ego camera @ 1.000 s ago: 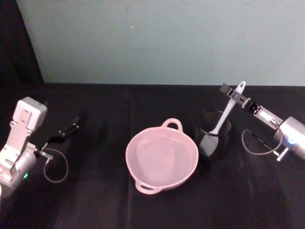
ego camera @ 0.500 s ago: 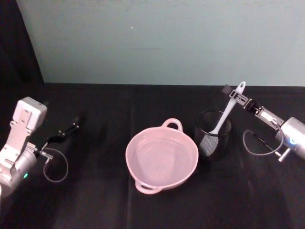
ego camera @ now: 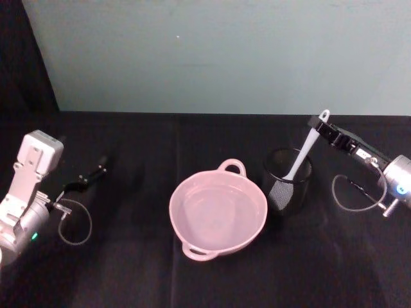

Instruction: Use the one hand to pick up the spoon and stir the clear water in the bowl.

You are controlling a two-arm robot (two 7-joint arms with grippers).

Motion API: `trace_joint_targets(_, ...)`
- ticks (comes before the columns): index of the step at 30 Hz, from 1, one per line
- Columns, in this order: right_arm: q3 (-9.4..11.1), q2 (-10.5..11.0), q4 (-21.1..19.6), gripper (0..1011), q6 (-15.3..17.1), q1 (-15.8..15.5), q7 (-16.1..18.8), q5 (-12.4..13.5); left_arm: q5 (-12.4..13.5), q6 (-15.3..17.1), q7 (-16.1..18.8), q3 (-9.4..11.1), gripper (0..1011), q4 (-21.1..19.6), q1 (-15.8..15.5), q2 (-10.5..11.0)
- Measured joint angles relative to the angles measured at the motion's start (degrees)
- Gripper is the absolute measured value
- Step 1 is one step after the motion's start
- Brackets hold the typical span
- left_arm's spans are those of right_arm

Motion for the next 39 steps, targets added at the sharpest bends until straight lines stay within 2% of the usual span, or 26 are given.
trace_joint_targets(1, -0.2, 0.6, -1.5, 153, -0.7, -0.4, -0.6, -0.5, 0.0, 0.0, 0.0, 0.0, 1005, 0.0, 0.0, 0.0)
trace_joint_targets(4, -0.7, 2.0, -4.9, 113, -2.4, -1.1, -1.9, -2.3, 0.0, 0.0, 0.0, 0.0, 1005, 0.0, 0.0, 0.0)
trace_joint_targets(6, -0.9, 3.0, -7.4, 113, -3.5, -1.4, -2.7, -3.6, 0.0, 0.0, 0.0, 0.0, 1005, 0.0, 0.0, 0.0)
trace_joint_targets(7, -0.9, 3.0, -7.4, 113, -3.5, -1.4, -2.7, -3.6, 0.0, 0.0, 0.0, 0.0, 1005, 0.0, 0.0, 0.0)
trace_joint_targets(10, -1.1, 4.7, -12.0, 113, -4.6, -1.7, -4.3, -6.1, 0.0, 0.0, 0.0, 0.0, 1005, 0.0, 0.0, 0.0)
trace_joint_targets(17, -1.8, 7.3, -18.0, 113, -4.4, -0.7, -5.9, -10.5, 0.0, 0.0, 0.0, 0.0, 1005, 0.0, 0.0, 0.0)
trace_joint_targets(19, -2.2, 8.4, -20.3, 113, -3.7, 0.2, -6.5, -12.9, 0.0, 0.0, 0.0, 0.0, 1005, 0.0, 0.0, 0.0)
trace_joint_targets(23, -2.5, 9.5, -22.9, 113, -2.5, 1.4, -7.1, -15.4, 0.0, 0.0, 0.0, 0.0, 1005, 0.0, 0.0, 0.0)
trace_joint_targets(29, -2.0, 10.0, -25.1, 113, -1.5, 1.9, -7.3, -16.7, 0.0, 0.0, 0.0, 0.0, 1005, 0.0, 0.0, 0.0)
trace_joint_targets(39, -2.0, 10.0, -25.0, 113, -1.5, 1.9, -7.4, -16.7, 0.0, 0.0, 0.0, 0.0, 1005, 0.0, 0.0, 0.0)
